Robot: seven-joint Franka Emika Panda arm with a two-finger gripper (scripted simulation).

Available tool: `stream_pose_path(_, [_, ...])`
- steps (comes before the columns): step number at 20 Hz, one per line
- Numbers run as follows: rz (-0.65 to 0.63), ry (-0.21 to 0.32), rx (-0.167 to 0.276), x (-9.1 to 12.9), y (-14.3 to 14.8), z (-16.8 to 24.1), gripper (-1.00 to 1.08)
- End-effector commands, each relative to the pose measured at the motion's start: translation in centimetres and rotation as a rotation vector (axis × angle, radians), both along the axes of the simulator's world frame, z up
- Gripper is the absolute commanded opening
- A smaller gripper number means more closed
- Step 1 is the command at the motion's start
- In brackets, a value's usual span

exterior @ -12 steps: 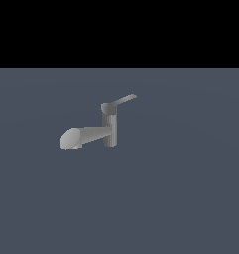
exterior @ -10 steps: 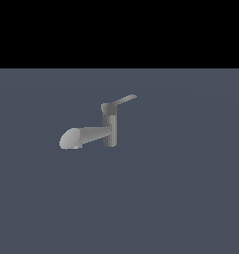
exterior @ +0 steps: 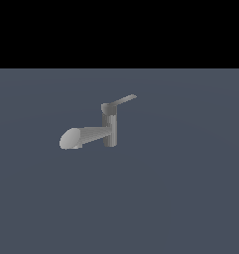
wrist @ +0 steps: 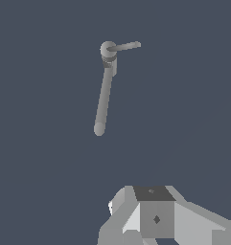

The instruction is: Turn on the faucet by rotating a designated handle.

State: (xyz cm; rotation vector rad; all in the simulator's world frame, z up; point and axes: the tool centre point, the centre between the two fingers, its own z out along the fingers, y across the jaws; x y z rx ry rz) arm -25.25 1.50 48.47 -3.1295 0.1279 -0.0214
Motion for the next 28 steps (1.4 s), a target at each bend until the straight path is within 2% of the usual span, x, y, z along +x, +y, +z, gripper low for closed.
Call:
stream_pose_path(1, [-0.031, 0.001, 0.000, 0.5, 0.4, -0.6, -1.00])
stream_pose_path(9, [-0.188, 0.003, 0.002, 3.4, 2.1, -3.5, -1.00])
stream_pose_path(28, [-0.657, 0.009, 0.009, 13.3, 4.4, -12.2, -1.00])
